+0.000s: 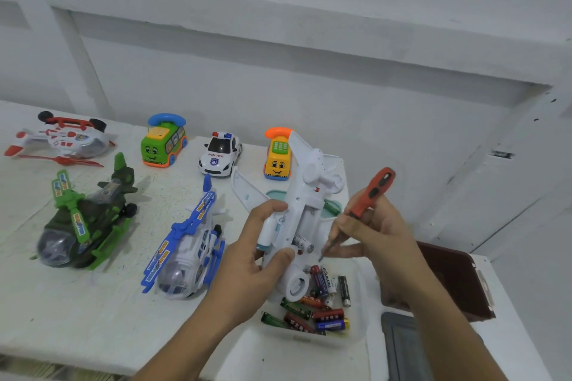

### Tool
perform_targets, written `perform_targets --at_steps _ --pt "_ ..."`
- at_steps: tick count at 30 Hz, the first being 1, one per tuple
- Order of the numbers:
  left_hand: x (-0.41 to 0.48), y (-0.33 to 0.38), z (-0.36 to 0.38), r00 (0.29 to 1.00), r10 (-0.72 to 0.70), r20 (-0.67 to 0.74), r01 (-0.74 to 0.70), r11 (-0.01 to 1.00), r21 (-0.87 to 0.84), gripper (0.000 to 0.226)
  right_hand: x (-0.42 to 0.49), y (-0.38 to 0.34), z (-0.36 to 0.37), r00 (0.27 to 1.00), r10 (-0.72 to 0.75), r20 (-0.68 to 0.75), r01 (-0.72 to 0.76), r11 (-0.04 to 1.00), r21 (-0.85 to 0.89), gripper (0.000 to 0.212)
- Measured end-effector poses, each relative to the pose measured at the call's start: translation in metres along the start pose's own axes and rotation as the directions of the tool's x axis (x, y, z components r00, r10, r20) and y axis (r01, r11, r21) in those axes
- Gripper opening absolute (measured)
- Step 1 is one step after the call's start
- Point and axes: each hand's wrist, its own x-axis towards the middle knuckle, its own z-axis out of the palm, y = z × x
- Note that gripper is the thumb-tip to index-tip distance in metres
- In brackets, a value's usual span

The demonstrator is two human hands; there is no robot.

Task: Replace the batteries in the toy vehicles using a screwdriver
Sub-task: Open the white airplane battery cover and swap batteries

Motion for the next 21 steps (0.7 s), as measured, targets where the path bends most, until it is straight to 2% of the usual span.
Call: perform_targets --at_steps 3,5,7,9,13,21 --pt "-0.002 -0.003 0.001 1.000 -0.019 0.007 0.019 0.999 0.032 0.055 0.001 0.004 -0.009 0.992 0.126 0.020 -0.125 0.991 -0.056 0.011" --pt "-0.002 -0.006 0.000 1.000 -0.026 0.002 0.026 0.999 0.040 0.055 0.003 0.008 -0.013 0.985 0.168 -0.028 -0.168 0.985 0.031 0.010" --pt "-0.001 -0.010 -0.001 1.000 -0.020 0.012 0.019 0.997 0.077 0.055 0.004 0.010 -0.012 0.985 0.155 -0.073 -0.139 0.971 0.193 0.010" --pt "0.000 -0.012 -0.002 1.000 -0.015 0.026 0.012 0.994 0.110 0.056 0.003 0.013 -0.006 0.991 0.054 -0.123 -0.022 0.969 0.247 0.015" --pt "0.000 -0.015 -0.001 1.000 -0.002 0.024 -0.001 0.993 0.119 0.056 0.004 0.019 0.013 0.964 -0.169 -0.204 0.177 0.984 0.021 0.014" --pt "0.000 -0.013 -0.003 0.999 -0.024 0.038 0.021 0.997 0.073 0.058 0.013 0.036 0.019 0.972 -0.204 -0.117 0.184 0.970 -0.160 0.017"
